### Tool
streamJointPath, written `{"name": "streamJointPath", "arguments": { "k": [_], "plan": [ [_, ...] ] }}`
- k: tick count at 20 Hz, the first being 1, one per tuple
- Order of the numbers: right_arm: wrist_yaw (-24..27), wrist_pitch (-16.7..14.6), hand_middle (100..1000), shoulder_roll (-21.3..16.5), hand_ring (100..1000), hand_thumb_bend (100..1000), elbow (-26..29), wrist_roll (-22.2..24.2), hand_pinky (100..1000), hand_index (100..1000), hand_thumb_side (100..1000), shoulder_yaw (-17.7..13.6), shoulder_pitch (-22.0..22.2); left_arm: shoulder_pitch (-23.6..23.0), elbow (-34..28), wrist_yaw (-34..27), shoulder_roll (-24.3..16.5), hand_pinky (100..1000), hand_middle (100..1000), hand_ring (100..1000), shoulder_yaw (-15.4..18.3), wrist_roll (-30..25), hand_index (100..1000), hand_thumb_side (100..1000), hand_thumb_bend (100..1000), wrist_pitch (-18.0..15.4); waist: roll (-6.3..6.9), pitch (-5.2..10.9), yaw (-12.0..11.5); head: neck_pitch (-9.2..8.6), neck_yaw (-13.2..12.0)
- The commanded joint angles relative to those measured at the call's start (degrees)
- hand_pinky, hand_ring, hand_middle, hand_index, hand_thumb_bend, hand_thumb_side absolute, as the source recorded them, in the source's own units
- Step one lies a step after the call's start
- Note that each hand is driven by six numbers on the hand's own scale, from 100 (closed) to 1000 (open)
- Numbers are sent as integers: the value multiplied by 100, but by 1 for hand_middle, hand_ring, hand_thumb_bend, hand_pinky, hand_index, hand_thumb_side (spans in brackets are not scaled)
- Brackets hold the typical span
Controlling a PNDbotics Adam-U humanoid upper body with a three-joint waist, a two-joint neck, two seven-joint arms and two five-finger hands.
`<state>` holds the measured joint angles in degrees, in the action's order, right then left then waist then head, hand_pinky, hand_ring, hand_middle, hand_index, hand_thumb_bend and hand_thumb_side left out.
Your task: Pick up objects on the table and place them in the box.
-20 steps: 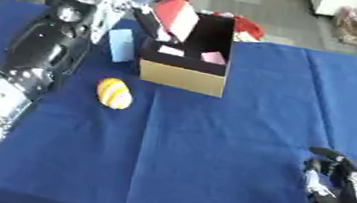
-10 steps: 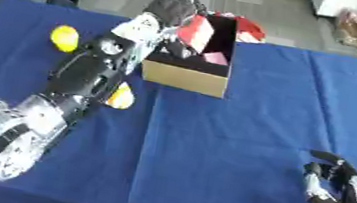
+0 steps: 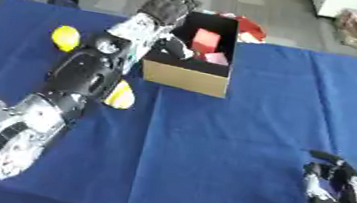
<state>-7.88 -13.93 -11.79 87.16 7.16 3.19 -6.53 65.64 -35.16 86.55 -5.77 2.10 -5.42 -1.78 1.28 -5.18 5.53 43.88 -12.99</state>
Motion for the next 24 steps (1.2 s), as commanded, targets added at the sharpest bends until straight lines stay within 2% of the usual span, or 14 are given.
{"name": "streamJointPath", "arguments": {
  "k": [1, 2, 4, 6, 7, 9, 11, 15, 16, 20, 21, 22, 24],
  "plan": [
    [17, -2, 741, -52, 668, 100, 81, -17, 757, 752, 296, -50, -42, 168, -366, -609, -392, 894, 848, 827, -18, -238, 971, 267, 423, -662, -69, 71, -15, 24, 23],
    [15, -2, 741, -60, 668, 100, 84, -25, 757, 752, 297, -60, -38, 164, -482, -914, -534, 888, 828, 815, -98, -384, 958, 185, 432, -1037, -60, 76, -28, 24, 45],
    [8, -3, 741, -74, 668, 100, 92, -39, 757, 752, 302, -76, -33, 149, -729, -1416, -871, 873, 772, 768, -345, -760, 923, 221, 485, -1706, -33, 87, -56, 24, 76],
    [4, -7, 741, -81, 668, 100, 107, -41, 757, 752, 306, -82, -30, 76, -983, -1779, -1213, 852, 705, 706, -633, -1204, 873, 254, 475, -2277, -7, 96, -84, 24, 100],
    [5, -12, 741, -86, 668, 100, 118, -39, 757, 752, 312, -83, -30, 13, -1105, -1956, -1375, 842, 667, 673, -763, -1434, 845, 273, 482, -2513, 5, 99, -95, 24, 109],
    [23, -28, 741, -98, 667, 100, 155, -41, 758, 752, 322, -95, -34, -165, -1313, -2296, -1673, 839, 655, 663, -986, -1943, 836, 292, 492, -2877, 25, 103, -112, 24, 124],
    [42, -36, 741, -106, 667, 100, 194, -48, 758, 752, 329, -109, -47, -387, -1484, -2580, -1900, 835, 650, 658, -1140, -2408, 833, 298, 480, -3050, 37, 104, -122, 24, 137],
    [52, -29, 740, -115, 667, 100, 226, -39, 757, 752, 326, -108, -60, -869, -1564, -2978, -2109, 832, 672, 676, -1327, -3009, 843, 304, 472, -3064, 51, 97, -123, 24, 149],
    [52, -27, 741, -119, 667, 100, 225, -34, 758, 752, 325, -104, -63, -950, -1500, -3002, -2103, 836, 703, 699, -1369, -3127, 860, 309, 490, -3049, 51, 94, -123, 24, 147],
    [51, -31, 741, -107, 667, 100, 222, -21, 758, 752, 328, -93, -82, -1057, -1052, -2849, -1914, 846, 734, 726, -1461, -3446, 873, 327, 548, -3129, 25, 93, -114, 24, 134],
    [50, -33, 741, -106, 667, 100, 218, -20, 758, 752, 327, -93, -84, -1045, -934, -2768, -1860, 847, 736, 727, -1457, -3488, 873, 321, 586, -3171, 18, 93, -114, 24, 130],
    [49, -32, 741, -105, 667, 100, 214, -22, 758, 752, 326, -94, -85, -1039, -824, -2691, -1809, 846, 729, 725, -1451, -3519, 867, 308, 547, -3221, 9, 91, -110, 24, 122],
    [47, -33, 741, -106, 667, 100, 205, -26, 758, 752, 324, -97, -88, -1036, -648, -2607, -1737, 845, 726, 724, -1423, -3591, 865, 301, 525, -3342, -2, 86, -105, 24, 122]
  ]
}}
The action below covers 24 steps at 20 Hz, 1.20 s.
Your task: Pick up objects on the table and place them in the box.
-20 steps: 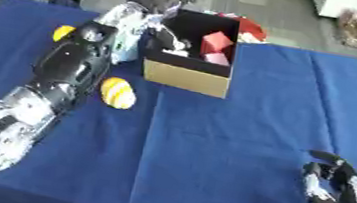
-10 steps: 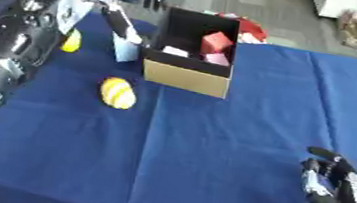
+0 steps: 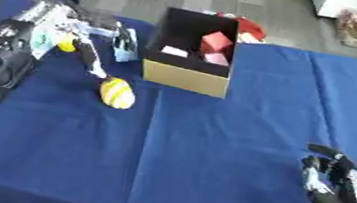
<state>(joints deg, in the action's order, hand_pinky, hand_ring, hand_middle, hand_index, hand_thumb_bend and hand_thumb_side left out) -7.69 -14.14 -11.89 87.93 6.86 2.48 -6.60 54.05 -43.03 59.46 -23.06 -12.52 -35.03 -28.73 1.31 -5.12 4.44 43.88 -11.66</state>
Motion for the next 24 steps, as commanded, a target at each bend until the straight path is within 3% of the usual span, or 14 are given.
{"name": "streamJointPath", "arguments": {
  "k": [1, 7, 9, 11, 14, 18, 24],
  "plan": [
    [26, -11, 741, -97, 667, 100, 124, 0, 758, 752, 324, -29, -83, 124, 194, 105, 9, 844, 725, 724, 55, -674, 865, 299, 524, -708, -8, 78, 5, 24, -9],
    [14, -7, 741, -94, 667, 100, 119, -4, 758, 752, 321, -29, -70, 101, 318, -21, 9, 835, 680, 697, 50, -982, 826, 294, 501, -892, 8, 73, 5, 24, -10],
    [9, -3, 741, -97, 667, 100, 117, -9, 758, 752, 320, -37, -66, 61, 351, -83, 6, 803, 573, 615, 37, -1039, 732, 288, 316, -911, 8, 73, 6, 24, -7],
    [3, 1, 741, -103, 667, 100, 113, -21, 758, 752, 320, -46, -64, 10, 358, -204, -7, 786, 535, 584, 24, -1093, 697, 288, 259, -905, 8, 74, 5, 24, -13],
    [-3, 5, 741, -102, 667, 100, 110, -28, 757, 752, 319, -48, -61, -41, 312, -442, -51, 738, 437, 496, -6, -1209, 595, 277, 100, -878, 17, 76, -1, 24, -22],
    [-10, 6, 741, -98, 667, 100, 111, -23, 758, 752, 319, -44, -51, -70, 65, -850, -137, 720, 394, 464, 1, -1219, 558, 267, 100, -769, 26, 82, -7, 24, -18],
    [-21, 10, 740, -113, 667, 100, 98, -43, 758, 752, 317, -58, -41, 81, -970, -1873, -453, 723, 381, 456, 125, -1160, 551, 256, 100, -433, 33, 93, -15, 24, -16]
  ]
}}
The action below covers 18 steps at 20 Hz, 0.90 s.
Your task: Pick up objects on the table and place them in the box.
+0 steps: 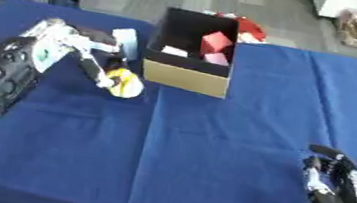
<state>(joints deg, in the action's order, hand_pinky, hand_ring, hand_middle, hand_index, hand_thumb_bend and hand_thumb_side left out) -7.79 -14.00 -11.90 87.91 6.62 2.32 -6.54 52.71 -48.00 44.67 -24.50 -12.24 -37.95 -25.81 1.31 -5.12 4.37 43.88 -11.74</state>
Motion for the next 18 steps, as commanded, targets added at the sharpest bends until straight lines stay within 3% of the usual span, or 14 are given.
{"name": "streamJointPath", "arguments": {
  "k": [1, 4, 7, 12, 18],
  "plan": [
    [-11, -3, 740, -114, 667, 100, 99, -19, 758, 752, 317, -41, -43, 296, -657, -562, -374, 725, 383, 458, 126, -870, 553, 255, 100, -642, 38, 95, -13, 24, -4],
    [-11, 0, 740, -115, 667, 100, 95, -14, 758, 752, 317, -32, -33, 601, -999, -760, -407, 730, 391, 463, 260, -792, 567, 251, 100, -361, 43, 107, -19, 24, 2],
    [-9, 0, 741, -99, 667, 100, 89, 5, 758, 752, 316, -13, -28, 982, -836, -494, -134, 731, 405, 475, 431, -528, 585, 249, 100, -26, 31, 125, -6, 24, -23],
    [3, 6, 741, -83, 667, 100, 55, 33, 758, 752, 303, 23, -31, 1495, 30, 798, 728, 730, 419, 504, 779, 245, 599, 245, 100, 452, -16, 112, 45, 24, -63],
    [39, 4, 741, -53, 667, 100, 34, 65, 758, 752, 297, 70, -65, 1748, 761, 2615, 1543, 726, 435, 517, 1360, 1645, 618, 236, 100, 1491, -68, 59, 127, 1, -158]
  ]
}}
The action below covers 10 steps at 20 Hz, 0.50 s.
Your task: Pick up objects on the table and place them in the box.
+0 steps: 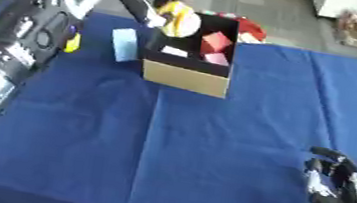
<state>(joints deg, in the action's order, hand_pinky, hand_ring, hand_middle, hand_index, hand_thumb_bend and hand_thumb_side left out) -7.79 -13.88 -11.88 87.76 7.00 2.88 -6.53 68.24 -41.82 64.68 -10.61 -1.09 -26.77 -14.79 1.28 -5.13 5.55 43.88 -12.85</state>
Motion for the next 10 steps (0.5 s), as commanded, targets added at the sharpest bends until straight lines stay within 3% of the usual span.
{"name": "streamJointPath", "arguments": {
  "k": [1, 6, 10],
  "plan": [
    [44, -9, 741, -50, 667, 100, 47, 35, 758, 752, 296, 23, -69, 196, 216, 857, 232, 724, 434, 517, 344, 802, 618, 236, 100, 641, -72, 52, 25, -11, -60],
    [59, -9, 741, -32, 667, 100, 44, 54, 758, 752, 297, 37, -91, 137, 518, 1462, 420, 719, 445, 523, 650, 1770, 631, 237, 100, 1711, -94, 33, 76, -65, -64],
    [60, -8, 741, -29, 668, 100, 37, 55, 758, 752, 296, 36, -94, 98, 704, 1605, 408, 754, 567, 606, 690, 2052, 771, 230, 100, 2217, -96, 28, 70, -78, -54]
  ]
}}
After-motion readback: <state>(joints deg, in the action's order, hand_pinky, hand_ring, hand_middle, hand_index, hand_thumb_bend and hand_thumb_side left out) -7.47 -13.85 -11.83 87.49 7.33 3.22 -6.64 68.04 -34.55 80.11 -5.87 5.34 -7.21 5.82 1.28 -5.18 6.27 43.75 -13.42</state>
